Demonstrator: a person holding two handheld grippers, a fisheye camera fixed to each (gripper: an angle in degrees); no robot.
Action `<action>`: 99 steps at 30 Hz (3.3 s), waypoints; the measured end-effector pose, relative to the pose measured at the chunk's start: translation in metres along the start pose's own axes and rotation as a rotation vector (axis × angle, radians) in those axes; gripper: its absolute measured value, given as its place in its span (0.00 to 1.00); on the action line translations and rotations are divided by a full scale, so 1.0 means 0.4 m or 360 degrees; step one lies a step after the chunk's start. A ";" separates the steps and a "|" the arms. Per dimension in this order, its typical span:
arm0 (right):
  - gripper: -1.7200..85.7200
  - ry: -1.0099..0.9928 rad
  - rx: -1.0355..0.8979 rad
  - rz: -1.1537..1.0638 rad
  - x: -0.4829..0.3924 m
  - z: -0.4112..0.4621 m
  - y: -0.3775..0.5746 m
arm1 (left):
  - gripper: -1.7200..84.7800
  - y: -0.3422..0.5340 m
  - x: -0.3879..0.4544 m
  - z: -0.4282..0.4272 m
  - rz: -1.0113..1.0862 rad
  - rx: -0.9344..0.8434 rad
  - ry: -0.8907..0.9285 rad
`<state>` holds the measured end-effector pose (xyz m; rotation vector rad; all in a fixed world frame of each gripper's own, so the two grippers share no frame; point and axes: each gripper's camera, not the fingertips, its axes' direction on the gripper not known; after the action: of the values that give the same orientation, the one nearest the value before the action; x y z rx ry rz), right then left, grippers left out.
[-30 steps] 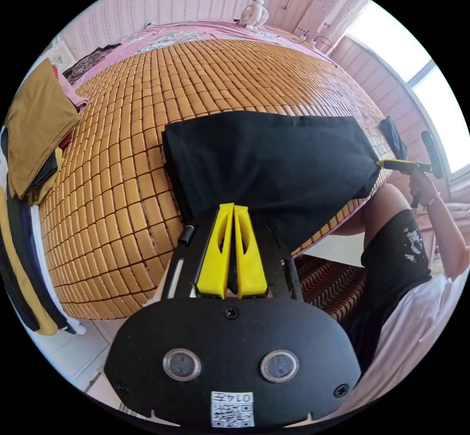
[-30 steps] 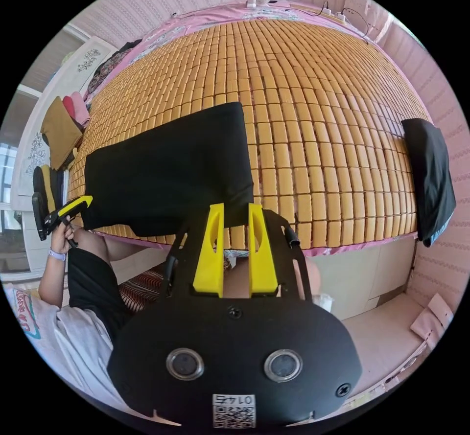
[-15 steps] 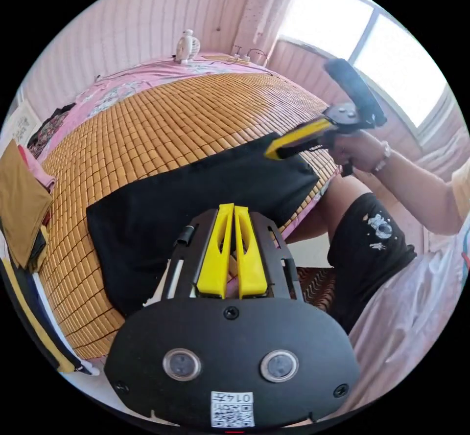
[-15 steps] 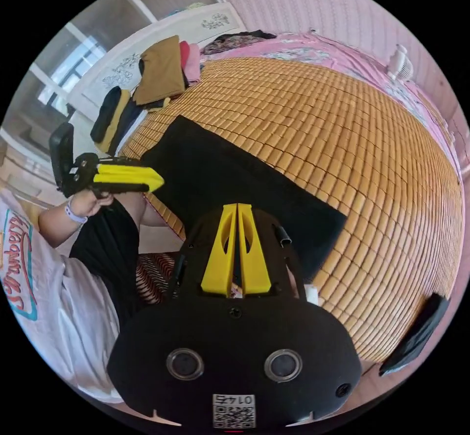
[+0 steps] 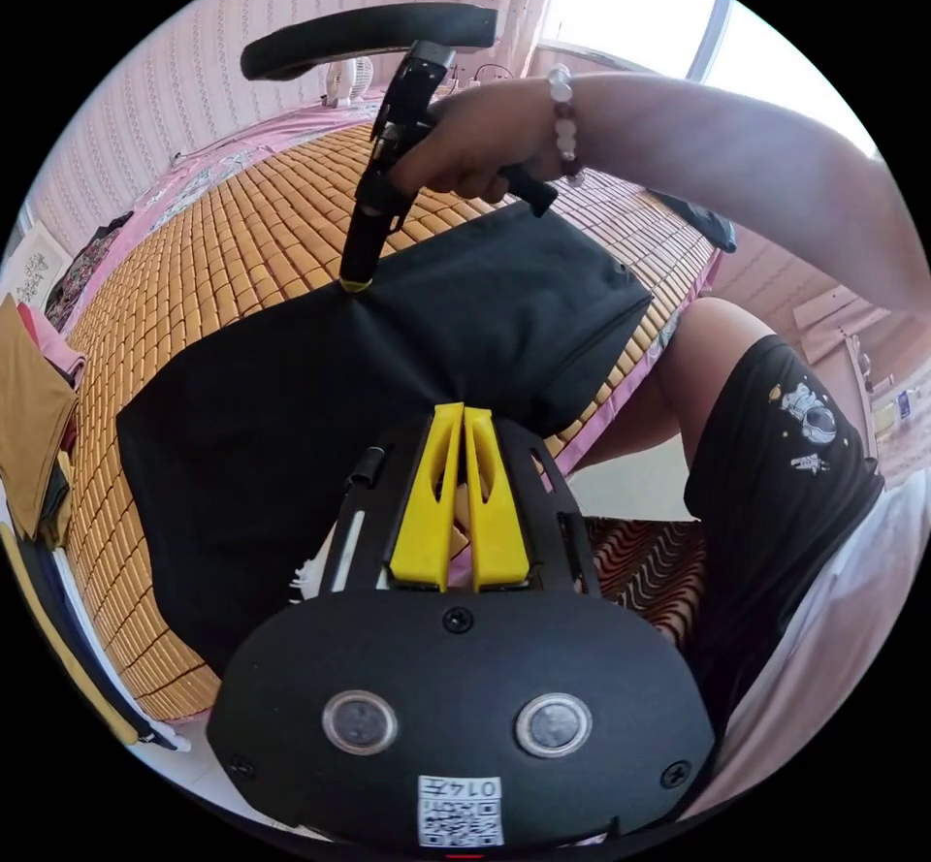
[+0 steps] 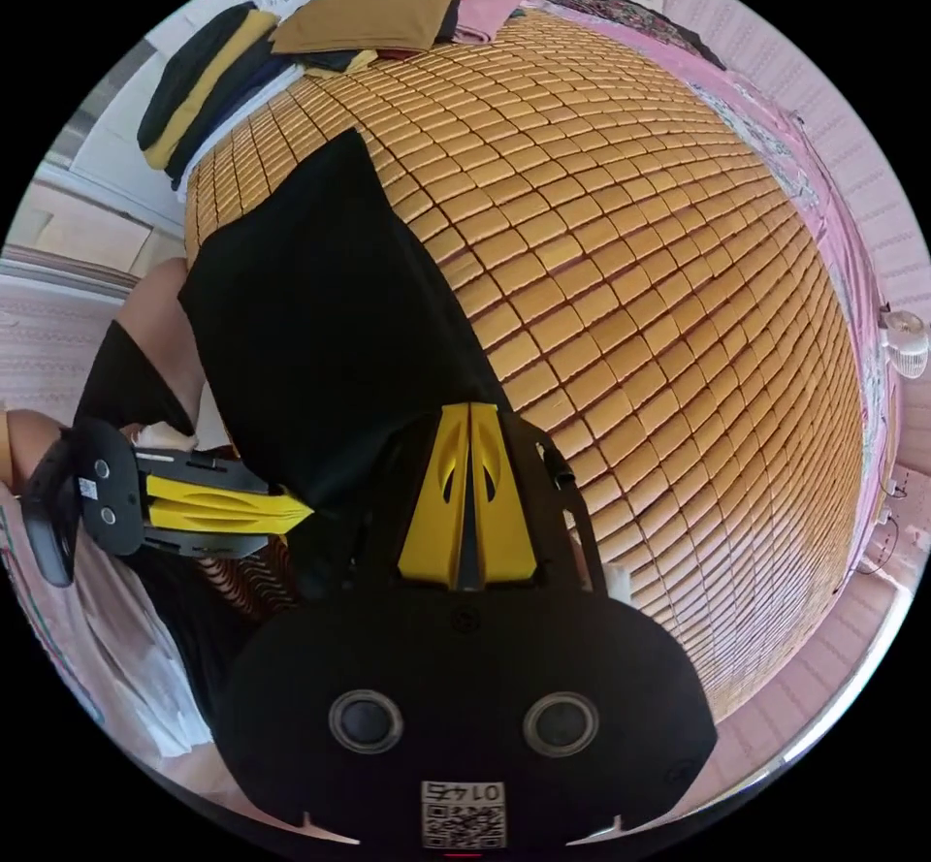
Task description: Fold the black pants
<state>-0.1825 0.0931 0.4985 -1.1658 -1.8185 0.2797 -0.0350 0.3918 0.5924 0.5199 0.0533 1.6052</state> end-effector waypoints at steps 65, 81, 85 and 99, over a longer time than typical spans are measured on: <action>0.09 -0.0636 0.0809 0.0800 -0.032 -0.054 0.657 | 0.10 0.175 -0.302 -0.177 -0.0618 0.0446 0.0057; 0.11 -0.0249 0.0867 0.0912 -0.099 -0.111 0.704 | 0.14 -0.069 -0.494 0.024 -0.0657 0.0083 0.0428; 0.14 -0.0097 0.0826 0.0558 -0.099 -0.144 0.492 | 0.13 -0.068 -0.506 -0.001 -0.0695 0.0077 0.0439; 0.03 -0.0056 0.0950 0.0466 -0.112 -0.237 0.552 | 0.03 -0.142 -0.414 -0.110 -0.0373 0.0334 0.0617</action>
<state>0.0298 0.1471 0.3899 -0.9880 -1.4353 0.9456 0.0042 0.2522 0.4848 0.3411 0.5588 1.4567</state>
